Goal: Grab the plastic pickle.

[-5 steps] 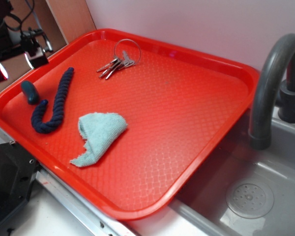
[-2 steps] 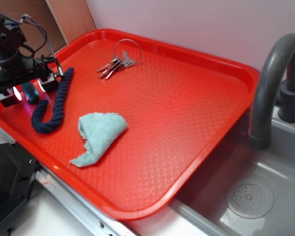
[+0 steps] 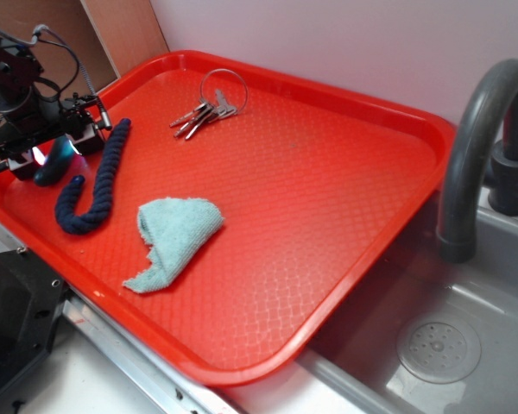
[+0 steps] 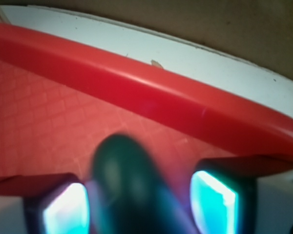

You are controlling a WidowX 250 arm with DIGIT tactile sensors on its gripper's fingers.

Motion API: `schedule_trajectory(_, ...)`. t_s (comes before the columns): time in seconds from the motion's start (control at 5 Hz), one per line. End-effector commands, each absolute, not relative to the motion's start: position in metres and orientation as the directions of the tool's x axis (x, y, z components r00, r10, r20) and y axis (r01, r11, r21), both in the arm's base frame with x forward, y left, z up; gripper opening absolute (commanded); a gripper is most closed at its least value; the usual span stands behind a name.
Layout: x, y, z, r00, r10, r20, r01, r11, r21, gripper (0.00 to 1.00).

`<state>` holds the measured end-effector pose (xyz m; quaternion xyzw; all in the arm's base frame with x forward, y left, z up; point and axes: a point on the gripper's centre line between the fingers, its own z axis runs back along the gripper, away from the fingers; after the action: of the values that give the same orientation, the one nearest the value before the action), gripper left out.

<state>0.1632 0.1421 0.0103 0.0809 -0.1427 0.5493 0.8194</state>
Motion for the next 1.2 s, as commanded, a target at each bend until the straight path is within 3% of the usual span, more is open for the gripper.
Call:
schedule_trajectory(0.0,0.142,0.142,0.006,0.377,0.88,0.289,-0.923,0.384,0.036,0.0)
schedule_trajectory(0.4,0.166,0.138,0.063,0.546,0.776,0.316,-0.832,0.547,0.095,0.0)
schedule_trajectory(0.6,0.186,0.121,0.113,0.725,0.633,0.273,-0.67,0.74,0.063,0.0)
schedule_trajectory(0.8,0.196,0.098,0.155,0.839,0.481,0.253,-0.495,0.869,-0.013,0.0)
schedule_trajectory(1.0,0.194,0.074,0.189,0.876,0.401,0.269,-0.397,0.915,-0.071,0.0)
